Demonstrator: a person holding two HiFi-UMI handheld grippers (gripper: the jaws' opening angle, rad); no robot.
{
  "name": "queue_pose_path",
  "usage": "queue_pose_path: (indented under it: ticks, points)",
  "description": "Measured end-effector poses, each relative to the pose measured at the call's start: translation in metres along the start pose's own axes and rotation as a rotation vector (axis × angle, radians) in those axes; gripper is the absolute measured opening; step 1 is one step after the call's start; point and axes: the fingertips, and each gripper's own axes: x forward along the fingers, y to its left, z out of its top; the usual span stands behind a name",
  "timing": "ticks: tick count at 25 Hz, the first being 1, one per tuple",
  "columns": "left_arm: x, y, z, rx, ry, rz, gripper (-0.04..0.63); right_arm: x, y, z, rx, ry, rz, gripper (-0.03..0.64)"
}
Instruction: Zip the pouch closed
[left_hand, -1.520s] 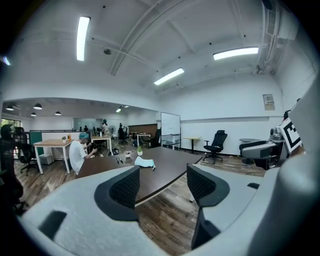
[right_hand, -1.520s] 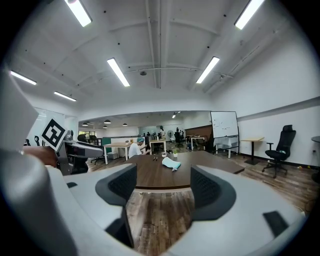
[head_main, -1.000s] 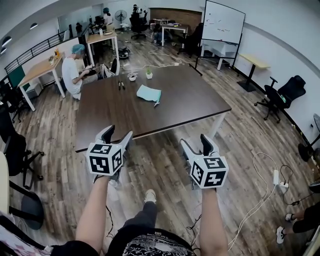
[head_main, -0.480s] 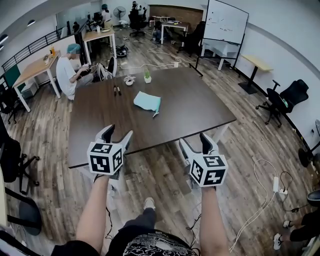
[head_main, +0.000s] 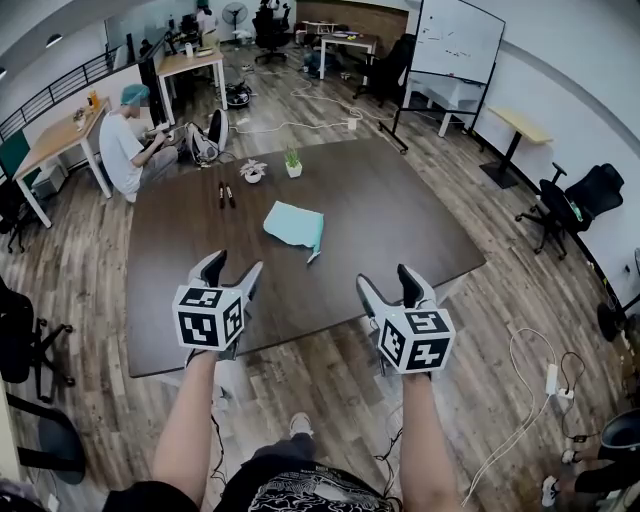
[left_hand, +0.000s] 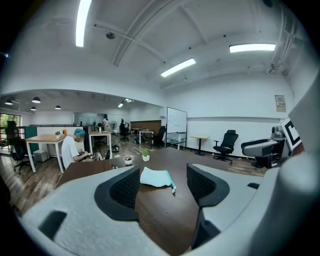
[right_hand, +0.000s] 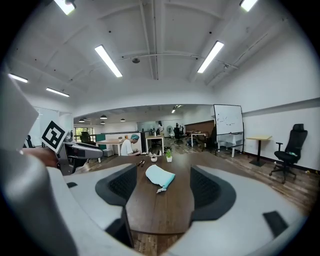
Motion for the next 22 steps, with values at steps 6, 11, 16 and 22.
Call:
queue_pose_path:
  ticks: [6,11,16,22]
  points:
    - [0.052,0.024,0.012,-0.006,0.010,-0.008,0.268,0.056,-0.014,0.007,-0.005,0.025,-0.002,0.316]
    - [0.083,0.039,0.014,-0.011,0.022,-0.014,0.268,0.090,-0.023,0.010,-0.007,0.041,-0.002,0.316]
    - [0.102,0.052,0.015,-0.011,0.033,-0.015,0.268,0.116,-0.025,0.013,-0.005,0.048,0.002,0.316]
    - [0.117,0.066,0.015,-0.007,0.050,-0.012,0.268,0.142,-0.024,0.014,0.000,0.056,0.014,0.316]
